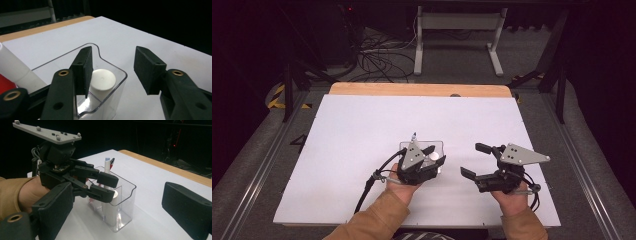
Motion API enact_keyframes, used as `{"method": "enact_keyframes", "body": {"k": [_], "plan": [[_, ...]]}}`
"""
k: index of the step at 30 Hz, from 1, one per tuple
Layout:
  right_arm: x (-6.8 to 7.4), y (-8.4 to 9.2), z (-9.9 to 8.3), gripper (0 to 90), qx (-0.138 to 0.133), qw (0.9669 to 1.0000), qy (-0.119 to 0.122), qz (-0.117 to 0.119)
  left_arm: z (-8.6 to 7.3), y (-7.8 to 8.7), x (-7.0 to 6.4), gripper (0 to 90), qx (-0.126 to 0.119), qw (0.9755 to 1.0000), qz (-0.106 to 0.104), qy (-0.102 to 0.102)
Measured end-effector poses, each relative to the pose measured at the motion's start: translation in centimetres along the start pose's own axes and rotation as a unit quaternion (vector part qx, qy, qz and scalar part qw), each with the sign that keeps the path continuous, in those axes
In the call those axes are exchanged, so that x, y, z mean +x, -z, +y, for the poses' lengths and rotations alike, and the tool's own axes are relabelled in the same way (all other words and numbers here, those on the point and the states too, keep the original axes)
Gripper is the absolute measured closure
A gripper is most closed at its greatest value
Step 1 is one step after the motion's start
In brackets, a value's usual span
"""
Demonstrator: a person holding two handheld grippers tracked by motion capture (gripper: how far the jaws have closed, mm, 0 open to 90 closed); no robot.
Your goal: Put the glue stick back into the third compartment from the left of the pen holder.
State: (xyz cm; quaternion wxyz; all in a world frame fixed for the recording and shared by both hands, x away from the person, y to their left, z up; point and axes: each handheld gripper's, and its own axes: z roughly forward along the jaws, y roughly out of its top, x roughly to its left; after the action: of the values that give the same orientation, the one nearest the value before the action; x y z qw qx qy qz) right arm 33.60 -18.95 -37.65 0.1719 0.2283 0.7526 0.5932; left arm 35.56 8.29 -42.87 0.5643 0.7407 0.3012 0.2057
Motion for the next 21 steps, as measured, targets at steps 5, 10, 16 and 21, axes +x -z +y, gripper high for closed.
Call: {"method": "enact_keyframes", "body": {"k": [5,10,16,21], "plan": [[0.0,0.0,0.0,10.4,0.001,1.0000,-0.001,0.000,0.7,1.0,0.4,41.7,-0.010,0.9997,-0.022,-0.004],[0.0,0.0,0.0,10.5,0.001,1.0000,-0.001,-0.002,1.7,2.2,0.7,31.1,-0.020,0.9991,-0.032,-0.018],[0.0,-0.1,0.0,10.5,0.003,1.0000,-0.001,-0.002,2.2,2.8,1.0,27.2,-0.024,0.9989,-0.033,-0.023],[0.0,-0.1,0.0,10.5,0.002,1.0000,-0.001,-0.002,2.4,3.0,1.2,26.7,-0.023,0.9989,-0.033,-0.024]]}}
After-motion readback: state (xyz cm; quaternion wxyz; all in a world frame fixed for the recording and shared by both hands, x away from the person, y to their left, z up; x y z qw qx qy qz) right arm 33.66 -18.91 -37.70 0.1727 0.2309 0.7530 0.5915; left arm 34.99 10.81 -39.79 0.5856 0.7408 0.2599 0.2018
